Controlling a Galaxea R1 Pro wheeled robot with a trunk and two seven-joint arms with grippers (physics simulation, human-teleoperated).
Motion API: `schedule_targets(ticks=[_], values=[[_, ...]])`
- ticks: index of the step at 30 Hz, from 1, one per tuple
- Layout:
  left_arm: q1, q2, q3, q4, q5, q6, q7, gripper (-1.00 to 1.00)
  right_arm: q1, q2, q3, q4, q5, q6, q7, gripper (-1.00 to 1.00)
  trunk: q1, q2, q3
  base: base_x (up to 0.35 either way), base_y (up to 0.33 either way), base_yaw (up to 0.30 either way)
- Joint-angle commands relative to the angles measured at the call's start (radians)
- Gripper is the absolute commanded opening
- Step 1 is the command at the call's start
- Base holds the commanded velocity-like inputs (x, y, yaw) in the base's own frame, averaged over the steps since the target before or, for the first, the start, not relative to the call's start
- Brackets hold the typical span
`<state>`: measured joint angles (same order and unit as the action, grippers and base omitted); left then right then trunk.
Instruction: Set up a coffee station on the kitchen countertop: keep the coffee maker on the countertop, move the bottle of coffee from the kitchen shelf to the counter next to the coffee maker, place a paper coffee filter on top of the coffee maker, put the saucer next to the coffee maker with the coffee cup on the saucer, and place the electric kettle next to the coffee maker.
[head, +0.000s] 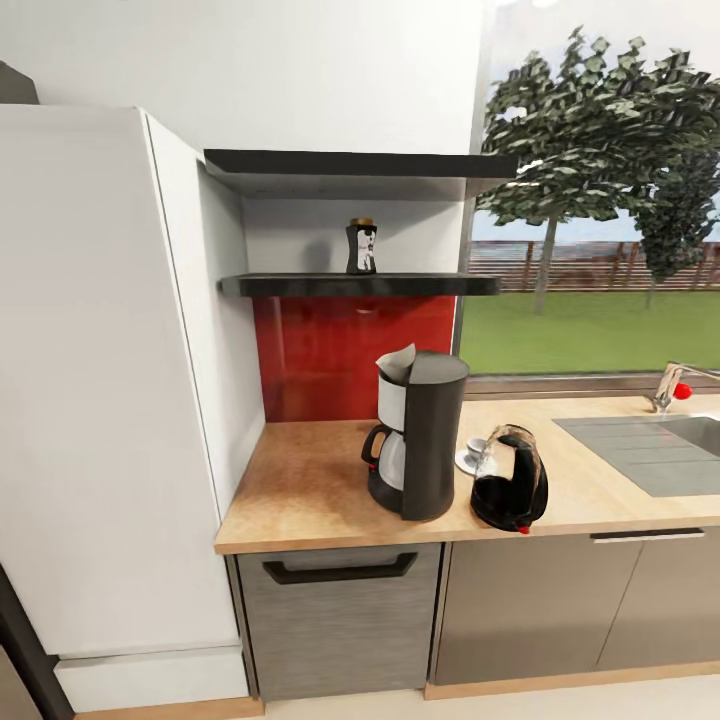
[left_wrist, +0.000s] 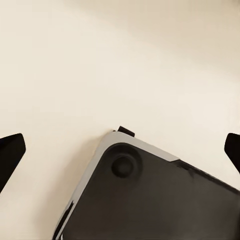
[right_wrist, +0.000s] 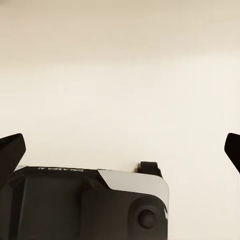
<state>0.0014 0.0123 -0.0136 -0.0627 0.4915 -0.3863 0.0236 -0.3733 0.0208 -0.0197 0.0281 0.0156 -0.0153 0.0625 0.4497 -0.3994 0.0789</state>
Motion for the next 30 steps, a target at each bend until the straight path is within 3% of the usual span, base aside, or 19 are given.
schedule_targets(ticks=[1, 14, 19, 23, 30], values=[[0.0, 0.0, -0.002, 0.0, 0.0, -0.002, 0.002, 1.0, -0.001, 0.001, -0.002, 0.003, 0.002, -0.002, 0.001, 1.0, 0.0, -0.001, 0.0, 0.0, 0.0, 0.0], [0.0, 0.003, 0.005, -0.002, 0.003, 0.0, 0.004, 1.0, -0.001, 0.012, -0.003, 0.004, 0.001, 0.052, -0.018, 1.0, 0.0, -0.001, 0.0, 0.0, 0.0, 0.0], [0.0, 0.003, 0.009, -0.002, 0.003, 0.0, 0.006, 1.0, -0.001, 0.01, 0.002, 0.001, 0.015, 0.036, -0.011, 1.0, 0.0, -0.001, 0.0, 0.0, 0.0, 0.0], [0.0, 0.002, 0.005, -0.002, -0.003, -0.001, 0.004, 1.0, -0.002, 0.012, 0.027, -0.043, 0.042, -0.022, 0.008, 1.0, 0.0, -0.001, 0.0, 0.0, 0.0, 0.0], [0.0, 0.004, -0.001, -0.002, -0.006, -0.002, 0.004, 1.0, -0.002, 0.032, 0.074, -0.49, 0.056, -0.08, 0.043, 1.0, 0.0, -0.001, 0.0, 0.0, 0.0, 0.0]])
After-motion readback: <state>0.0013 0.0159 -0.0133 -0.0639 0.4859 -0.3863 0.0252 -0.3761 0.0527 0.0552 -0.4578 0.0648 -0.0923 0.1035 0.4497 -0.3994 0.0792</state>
